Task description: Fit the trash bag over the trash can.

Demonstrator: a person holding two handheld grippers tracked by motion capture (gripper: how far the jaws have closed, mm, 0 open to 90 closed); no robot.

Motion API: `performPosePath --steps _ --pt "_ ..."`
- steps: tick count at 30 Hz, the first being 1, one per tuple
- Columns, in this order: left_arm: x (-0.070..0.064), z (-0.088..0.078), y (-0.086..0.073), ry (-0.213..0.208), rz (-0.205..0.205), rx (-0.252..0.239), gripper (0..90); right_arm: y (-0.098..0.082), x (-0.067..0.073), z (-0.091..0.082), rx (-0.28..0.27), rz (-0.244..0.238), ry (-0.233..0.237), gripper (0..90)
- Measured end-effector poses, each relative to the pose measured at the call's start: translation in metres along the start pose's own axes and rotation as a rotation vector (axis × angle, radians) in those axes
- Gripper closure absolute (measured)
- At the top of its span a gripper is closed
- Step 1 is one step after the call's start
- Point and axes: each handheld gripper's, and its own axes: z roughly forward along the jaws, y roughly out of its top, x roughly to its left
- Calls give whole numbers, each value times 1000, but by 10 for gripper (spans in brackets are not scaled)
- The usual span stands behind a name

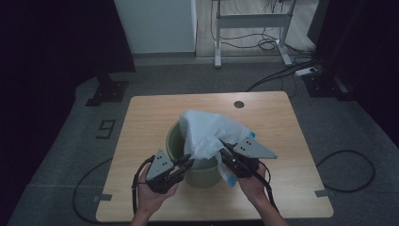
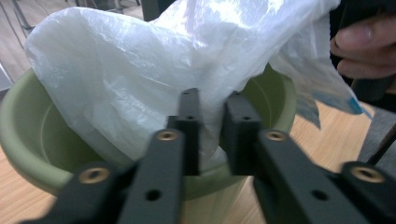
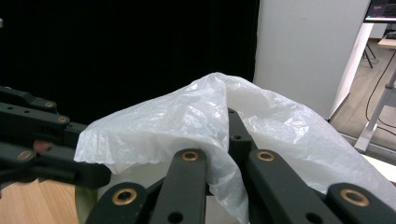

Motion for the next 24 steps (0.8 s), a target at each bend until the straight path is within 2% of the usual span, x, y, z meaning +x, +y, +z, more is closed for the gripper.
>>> performPosePath --steps 1,3,5,6,7,9,11,15,20,24 --pt "1 0 0 -2 -3 -5 819 0 0 0 0 0 0 861" --pt "2 -1 1 -5 -15 -24 879 -1 1 -1 1 -1 5 845" --pt "3 -3 2 4 -34 -45 895 -2 2 -2 3 -2 11 795" --pt "4 -4 2 9 -43 -52 898 -4 5 -4 3 -14 3 663" --pt "6 -4 2 12 -54 -59 898 -4 5 -4 3 -14 3 663" --pt "9 -6 1 19 -81 -74 899 -8 12 -10 1 -43 -39 503" --pt "11 -8 0 20 -100 -84 899 -15 18 -18 -9 -33 -66 392" --pt "15 -9 -1 16 -114 -73 899 -33 25 -37 7 -39 -90 326" --pt "18 -14 3 24 -143 -93 899 -59 25 -53 15 -4 -115 272" --pt "21 -15 4 26 -160 -94 899 -76 32 -60 2 61 -115 246"
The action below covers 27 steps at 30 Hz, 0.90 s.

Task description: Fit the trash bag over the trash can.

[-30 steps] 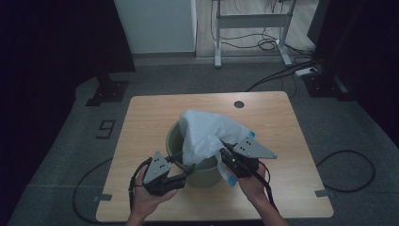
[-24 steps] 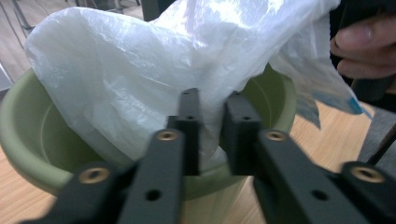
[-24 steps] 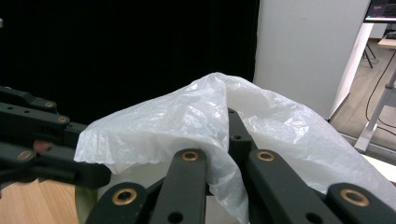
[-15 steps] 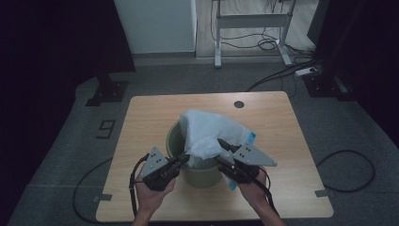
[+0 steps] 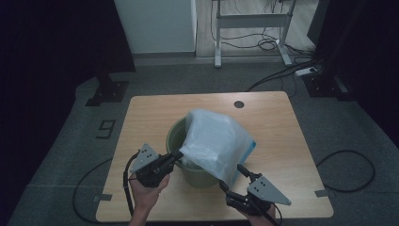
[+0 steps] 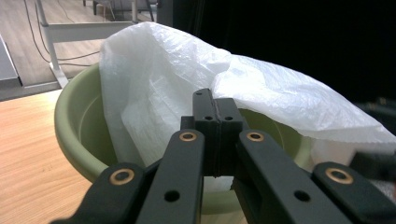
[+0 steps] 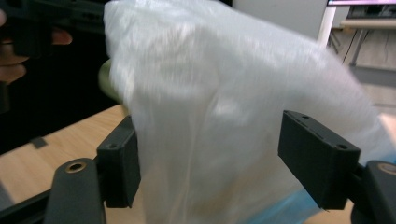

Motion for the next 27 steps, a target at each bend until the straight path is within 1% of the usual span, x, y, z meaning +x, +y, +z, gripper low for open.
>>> performPosePath --steps 2,3,4,6,9,10,11,13,14,15,17,18,19,21,23,26,27 --pt "2 0 0 1 -6 0 899 -8 4 0 11 -1 -12 239" --pt "3 0 0 2 -9 0 899 -11 5 1 18 -6 -26 235" --pt "4 0 -1 1 -17 -4 899 -15 5 3 27 -7 -36 232" --pt "6 -1 -2 1 -26 -9 899 -21 2 8 47 6 -63 230" --pt "8 -2 -4 -3 -31 -5 899 -29 0 15 71 9 -101 245" --pt "8 -2 -4 -5 -31 -5 899 -31 0 17 75 13 -120 276" --pt "8 -2 -4 -6 -28 -2 899 -32 -1 18 77 15 -128 299" --pt "7 -2 -5 -9 -21 1 899 -35 -3 21 76 5 -155 396" --pt "6 -3 -5 -10 -18 1 899 -36 -4 22 71 5 -160 445" --pt "6 -3 -5 -14 -13 1 898 -36 -6 22 67 3 -160 500" --pt "5 -3 -5 -27 -6 0 899 -35 -8 23 53 -8 -147 656" --pt "4 -3 -5 -38 -3 -3 898 -34 -8 23 41 -16 -146 713" --pt "4 -3 -4 -39 -2 -3 898 -32 -7 21 19 -34 -149 777" --pt "2 -4 -3 -48 1 -3 898 -28 -7 19 0 -54 -156 840" --pt "1 -4 -2 -56 9 3 898 -22 -10 17 -22 -55 -171 875" --pt "-2 -3 0 -72 24 11 898 -11 -18 11 -58 -49 -199 884" --pt "-3 -3 0 -81 29 10 898 -6 -21 9 -80 -44 -207 886"
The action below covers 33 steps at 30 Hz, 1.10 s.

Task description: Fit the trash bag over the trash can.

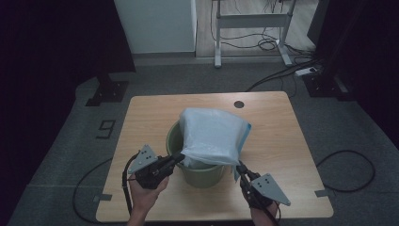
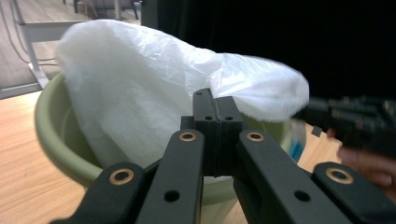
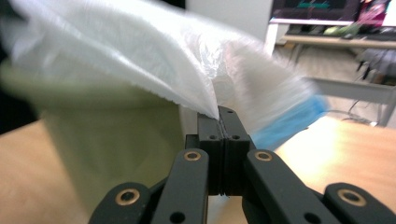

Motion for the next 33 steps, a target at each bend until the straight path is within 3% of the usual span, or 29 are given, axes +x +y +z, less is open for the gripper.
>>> performPosePath --steps 3,8,10,14,15,18,21,24,28,33 --pt "-3 1 3 -18 12 -3 898 22 -9 -2 -72 11 -14 887" --pt "-5 -1 4 -23 24 2 898 51 -15 0 -129 15 -13 887" --pt "-4 -3 3 -29 24 3 897 72 -16 3 -162 10 3 887" --pt "-4 -5 0 -43 23 4 886 87 -12 8 -178 4 30 888" --pt "-3 -8 -1 -44 21 -6 861 94 -8 13 -178 2 55 887" --pt "-2 -11 -1 -62 20 -19 711 96 -2 20 -166 -1 93 887" --pt "-4 -19 1 -42 46 -30 534 92 3 26 -147 -4 116 887" --pt "-5 -24 4 -35 53 -45 414 87 5 29 -133 -5 129 887" --pt "-5 -27 7 -24 66 -53 364 84 4 30 -123 -2 131 887" --pt "-4 -14 22 -16 115 -7 361 83 3 31 -121 2 129 887"
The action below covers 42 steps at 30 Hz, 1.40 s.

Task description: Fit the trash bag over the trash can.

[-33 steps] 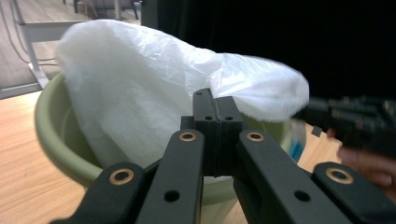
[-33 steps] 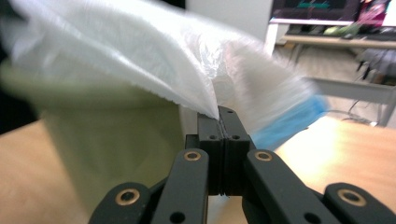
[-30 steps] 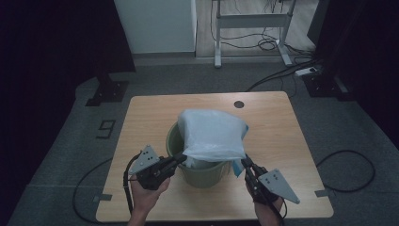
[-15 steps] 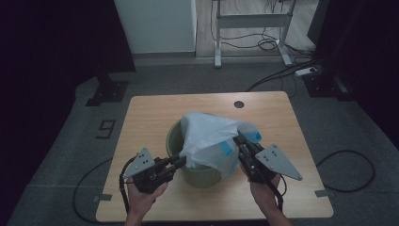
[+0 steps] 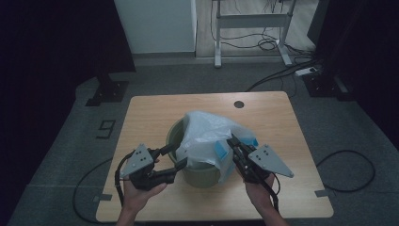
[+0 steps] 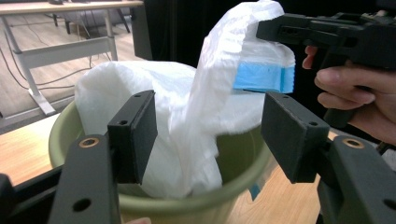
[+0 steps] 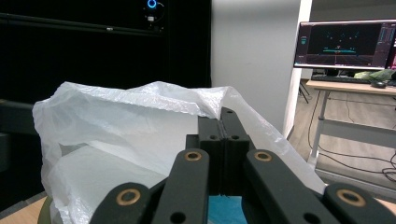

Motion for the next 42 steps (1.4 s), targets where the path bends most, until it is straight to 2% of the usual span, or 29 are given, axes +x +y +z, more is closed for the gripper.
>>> performPosePath --steps 5,7,10,12,13,14,15,17,21,25,28,33,36,39,42 --pt "1 15 14 7 33 26 432 -1 2 1 12 -11 16 887" --pt "1 20 17 26 40 36 570 -3 2 3 22 -11 24 886" --pt "4 27 20 47 21 58 774 -5 2 4 37 -8 36 879" --pt "5 28 18 80 19 62 862 -7 2 4 54 -1 60 834" --pt "5 28 18 80 19 62 880 -8 3 3 65 5 77 789" --pt "8 27 15 116 3 52 888 -9 4 2 73 9 89 720" --pt "10 25 13 128 -7 45 891 -10 6 0 80 10 94 644" --pt "13 21 8 144 -29 41 893 -13 11 -7 90 1 88 517" --pt "18 17 1 147 -59 39 894 -25 22 -27 89 6 60 362" --pt "19 18 -1 149 -72 44 894 -45 30 -41 120 22 62 327" --pt "18 18 -1 150 -73 41 894 -62 36 -48 132 17 21 298" --pt "17 20 1 148 -72 39 894 -86 46 -46 189 5 23 286" --pt "17 18 1 147 -75 35 893 -95 42 -40 215 11 -15 315" --pt "18 15 1 151 -78 21 893 -102 37 -35 242 6 -94 334" --pt "18 11 1 150 -81 4 894 -109 29 -31 259 13 -137 437"
